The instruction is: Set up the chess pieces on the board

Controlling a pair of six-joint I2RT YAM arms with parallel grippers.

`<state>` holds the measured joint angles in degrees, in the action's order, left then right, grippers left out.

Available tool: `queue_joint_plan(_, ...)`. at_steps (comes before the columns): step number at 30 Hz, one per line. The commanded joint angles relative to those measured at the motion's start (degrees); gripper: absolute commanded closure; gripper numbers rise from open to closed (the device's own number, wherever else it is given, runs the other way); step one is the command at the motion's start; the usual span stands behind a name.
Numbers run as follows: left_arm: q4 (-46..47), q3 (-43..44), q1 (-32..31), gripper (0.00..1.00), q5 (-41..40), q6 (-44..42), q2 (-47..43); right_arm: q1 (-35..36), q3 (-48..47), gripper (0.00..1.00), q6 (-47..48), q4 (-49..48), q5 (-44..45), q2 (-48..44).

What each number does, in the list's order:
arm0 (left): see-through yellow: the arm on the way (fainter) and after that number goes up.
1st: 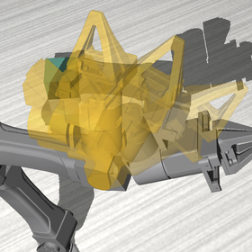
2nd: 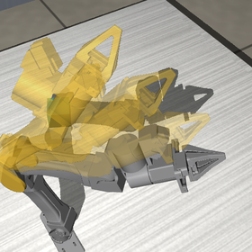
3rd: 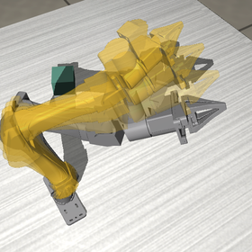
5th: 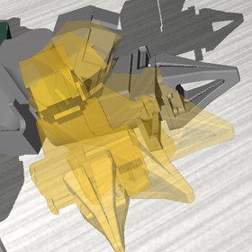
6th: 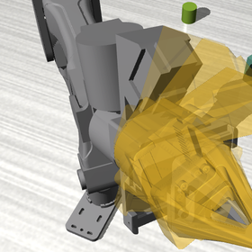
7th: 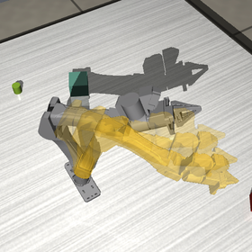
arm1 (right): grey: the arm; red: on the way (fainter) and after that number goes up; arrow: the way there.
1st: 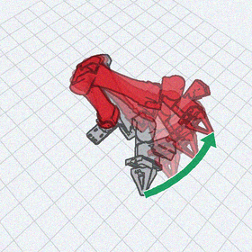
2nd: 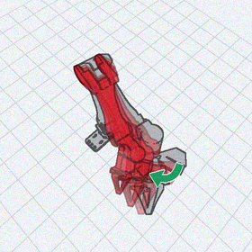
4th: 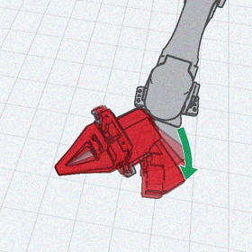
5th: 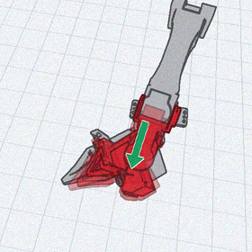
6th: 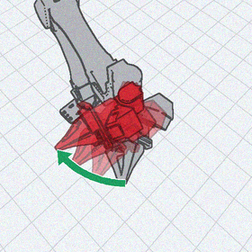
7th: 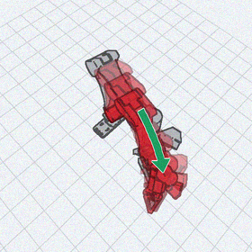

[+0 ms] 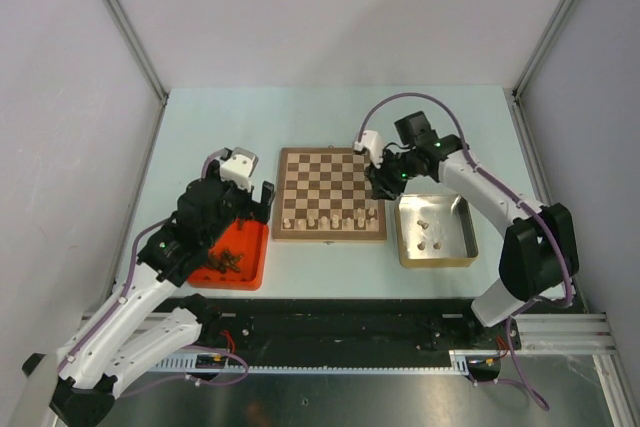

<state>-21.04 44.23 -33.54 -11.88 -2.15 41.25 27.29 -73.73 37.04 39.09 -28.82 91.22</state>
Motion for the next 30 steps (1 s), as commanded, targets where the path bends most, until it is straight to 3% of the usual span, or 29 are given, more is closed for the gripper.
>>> queue_joint_plan(1, 2.23, -0.37, 0.49, 0.00, -0.78, -2.15, -0.56, -5.13, -0.98, 0.60, 4.70, 6.69, -7.03, -3.76)
queue_joint_plan(7, 2.32, -0.54, 0.49, 0.00, -0.86, -2.24, -0.74, -12.68, 4.02, 0.58, 7.96, 9.60, -9.33, -8.07)
queue_joint_plan(13, 2.49, -0.46, 0.49, 0.00, -0.60, -2.15, -0.74, -16.82, 10.71, 0.57, 6.38, 7.15, -5.29, -12.03)
queue_joint_plan(23, 2.40, -0.54, 0.49, 0.00, -0.69, -2.07, -1.00, -19.99, 21.52, 0.56, 6.73, 1.00, 3.41, -15.90)
queue_joint_plan(30, 2.49, -0.46, 0.49, 0.00, -0.69, -2.07, -1.18, -20.43, 25.13, 0.54, 11.30, -1.21, 2.10, -16.60)
